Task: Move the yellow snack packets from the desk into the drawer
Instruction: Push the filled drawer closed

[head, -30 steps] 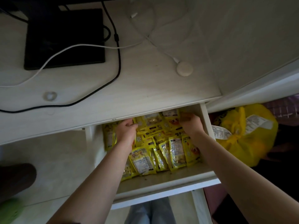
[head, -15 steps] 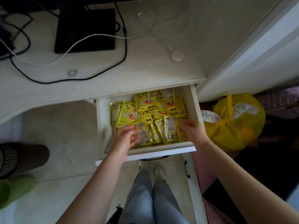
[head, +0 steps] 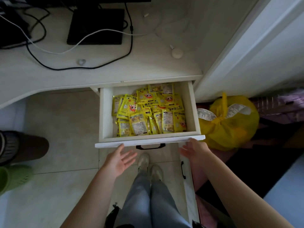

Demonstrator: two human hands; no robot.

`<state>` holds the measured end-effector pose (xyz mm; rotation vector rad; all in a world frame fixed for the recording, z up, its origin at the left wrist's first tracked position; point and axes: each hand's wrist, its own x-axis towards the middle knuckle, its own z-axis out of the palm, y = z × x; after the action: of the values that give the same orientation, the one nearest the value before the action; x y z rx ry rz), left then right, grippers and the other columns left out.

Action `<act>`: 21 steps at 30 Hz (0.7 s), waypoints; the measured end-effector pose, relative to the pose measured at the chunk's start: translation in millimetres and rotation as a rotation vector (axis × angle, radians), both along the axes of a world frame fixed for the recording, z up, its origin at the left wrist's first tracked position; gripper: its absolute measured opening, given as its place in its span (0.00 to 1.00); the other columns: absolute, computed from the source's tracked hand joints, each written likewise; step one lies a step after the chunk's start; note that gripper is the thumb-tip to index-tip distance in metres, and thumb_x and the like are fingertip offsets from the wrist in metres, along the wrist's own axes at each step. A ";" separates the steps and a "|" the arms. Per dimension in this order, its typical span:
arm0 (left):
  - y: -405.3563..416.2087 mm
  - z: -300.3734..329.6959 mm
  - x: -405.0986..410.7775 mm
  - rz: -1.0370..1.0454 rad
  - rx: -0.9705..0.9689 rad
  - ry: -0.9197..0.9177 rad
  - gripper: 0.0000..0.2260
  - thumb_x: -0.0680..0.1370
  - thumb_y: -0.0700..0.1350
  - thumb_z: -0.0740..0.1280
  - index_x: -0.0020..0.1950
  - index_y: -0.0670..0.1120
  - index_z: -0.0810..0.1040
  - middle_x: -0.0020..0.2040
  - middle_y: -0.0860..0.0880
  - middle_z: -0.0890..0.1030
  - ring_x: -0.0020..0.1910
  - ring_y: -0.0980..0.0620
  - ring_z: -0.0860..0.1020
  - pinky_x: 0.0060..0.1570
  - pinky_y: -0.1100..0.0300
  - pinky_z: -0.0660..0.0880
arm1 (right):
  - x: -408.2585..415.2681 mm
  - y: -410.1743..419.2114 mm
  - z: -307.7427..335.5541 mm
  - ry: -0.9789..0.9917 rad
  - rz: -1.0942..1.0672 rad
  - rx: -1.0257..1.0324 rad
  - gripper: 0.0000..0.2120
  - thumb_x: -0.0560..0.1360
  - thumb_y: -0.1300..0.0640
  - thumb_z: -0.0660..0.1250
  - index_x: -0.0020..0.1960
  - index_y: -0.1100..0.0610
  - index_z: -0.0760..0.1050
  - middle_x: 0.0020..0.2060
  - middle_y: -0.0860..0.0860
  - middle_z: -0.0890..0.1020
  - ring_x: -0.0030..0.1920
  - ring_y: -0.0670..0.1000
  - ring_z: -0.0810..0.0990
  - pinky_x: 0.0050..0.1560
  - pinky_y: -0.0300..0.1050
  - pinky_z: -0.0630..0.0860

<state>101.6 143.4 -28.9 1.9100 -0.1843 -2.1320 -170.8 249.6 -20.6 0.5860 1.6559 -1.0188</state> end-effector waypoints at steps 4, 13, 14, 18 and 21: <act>-24.2 -4.2 4.5 0.095 -0.034 -0.031 0.16 0.82 0.41 0.62 0.68 0.38 0.69 0.58 0.34 0.79 0.49 0.38 0.83 0.42 0.47 0.79 | -12.1 -17.7 1.5 0.014 -0.093 -0.012 0.16 0.78 0.70 0.58 0.64 0.64 0.63 0.56 0.66 0.74 0.54 0.67 0.79 0.36 0.56 0.79; -58.9 -6.5 -5.9 0.021 -0.072 -0.026 0.08 0.81 0.39 0.63 0.56 0.36 0.74 0.50 0.33 0.82 0.44 0.39 0.85 0.40 0.49 0.80 | -20.4 -46.0 -1.6 0.073 -0.049 -0.016 0.11 0.80 0.64 0.59 0.61 0.64 0.64 0.56 0.68 0.77 0.52 0.65 0.81 0.33 0.56 0.82; -65.7 -5.9 -8.7 0.017 -0.073 -0.028 0.07 0.81 0.39 0.63 0.56 0.37 0.74 0.50 0.33 0.82 0.44 0.39 0.85 0.40 0.49 0.81 | -23.2 -51.7 -1.3 0.074 -0.053 -0.020 0.10 0.80 0.64 0.59 0.60 0.63 0.63 0.55 0.67 0.78 0.51 0.65 0.82 0.35 0.56 0.82; -92.0 -3.6 -21.1 -0.008 -0.075 -0.015 0.07 0.81 0.39 0.62 0.55 0.36 0.74 0.50 0.33 0.82 0.45 0.39 0.84 0.41 0.50 0.80 | -33.4 -73.3 -5.3 0.137 -0.040 -0.044 0.08 0.80 0.64 0.59 0.57 0.59 0.63 0.47 0.62 0.79 0.43 0.60 0.83 0.40 0.53 0.81; -113.3 -1.7 -30.5 -0.024 -0.092 -0.002 0.07 0.81 0.39 0.62 0.54 0.36 0.74 0.49 0.33 0.81 0.46 0.40 0.83 0.41 0.50 0.80 | -42.1 -93.0 -7.0 0.204 0.008 -0.054 0.07 0.80 0.63 0.58 0.55 0.59 0.62 0.42 0.60 0.78 0.40 0.58 0.83 0.43 0.52 0.81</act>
<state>71.0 30.1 -30.5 1.8670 -0.3019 -2.0982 -213.0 156.6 -27.6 0.4509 1.8004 -1.1440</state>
